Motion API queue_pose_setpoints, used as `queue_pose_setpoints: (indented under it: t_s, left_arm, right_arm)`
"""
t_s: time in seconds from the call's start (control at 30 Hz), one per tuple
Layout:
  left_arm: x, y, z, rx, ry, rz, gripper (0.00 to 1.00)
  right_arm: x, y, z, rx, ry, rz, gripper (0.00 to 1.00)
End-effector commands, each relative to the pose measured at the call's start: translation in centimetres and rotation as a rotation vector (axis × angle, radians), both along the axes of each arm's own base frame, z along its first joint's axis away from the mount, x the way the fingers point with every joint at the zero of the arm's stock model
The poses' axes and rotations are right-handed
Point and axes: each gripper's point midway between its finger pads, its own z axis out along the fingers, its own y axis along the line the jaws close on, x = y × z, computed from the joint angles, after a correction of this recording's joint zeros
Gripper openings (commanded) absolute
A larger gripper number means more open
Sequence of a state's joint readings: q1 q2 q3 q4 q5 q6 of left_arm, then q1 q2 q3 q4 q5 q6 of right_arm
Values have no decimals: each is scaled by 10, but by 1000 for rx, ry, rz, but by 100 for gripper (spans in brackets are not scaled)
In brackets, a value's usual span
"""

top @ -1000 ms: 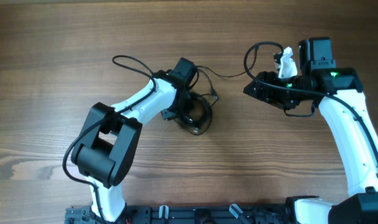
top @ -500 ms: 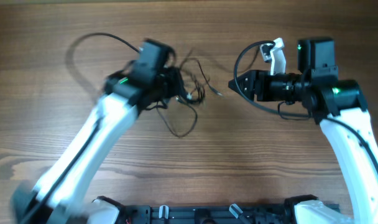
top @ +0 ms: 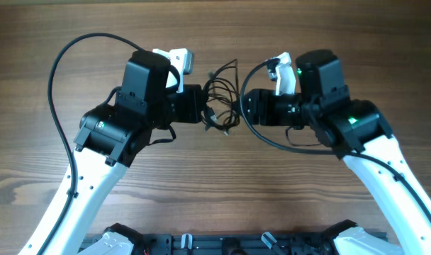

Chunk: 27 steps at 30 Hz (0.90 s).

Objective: Untangle cables

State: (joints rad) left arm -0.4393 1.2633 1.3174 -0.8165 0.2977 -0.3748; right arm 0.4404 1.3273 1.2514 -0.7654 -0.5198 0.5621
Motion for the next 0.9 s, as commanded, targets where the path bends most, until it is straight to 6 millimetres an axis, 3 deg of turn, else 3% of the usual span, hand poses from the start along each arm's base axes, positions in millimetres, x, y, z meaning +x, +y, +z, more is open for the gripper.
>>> queue_pose_setpoints:
  t_s: [0.0, 0.13, 0.2, 0.3, 0.47, 0.57, 0.73, 0.8, 0.87]
  left_arm:
    - [-2, -4, 3, -9, -17, -39, 4]
    - [0, -1, 7, -20, -22, -19, 4]
    - [6, 16, 14, -68, -3, 80, 4]
    - [12, 49, 29, -146, 8, 212, 4]
    - [18, 103, 47, -197, -34, 349, 4]
    - [18, 126, 46, -193, -31, 403, 4]
    - [13, 105, 51, -218, -72, 193, 4]
    - [15, 107, 52, -189, -107, 171, 4]
    - [19, 121, 54, -184, -122, 224, 4]
  right_arm:
    - [8, 12, -50, -94, 151, -66, 57]
    - [26, -2, -93, -199, 257, -215, 56]
    - [38, -17, -115, -261, 289, -296, 46]
    - [49, -36, -130, -304, 311, -352, 44]
    - [59, -73, -135, -348, 309, -370, 38]
    - [58, -88, -137, -373, 306, -337, 19]
    - [51, -58, -123, -242, 232, -76, 8]
    - [50, -60, -124, -249, 244, -81, 4]
    - [48, -79, -131, -304, 303, -176, 4]
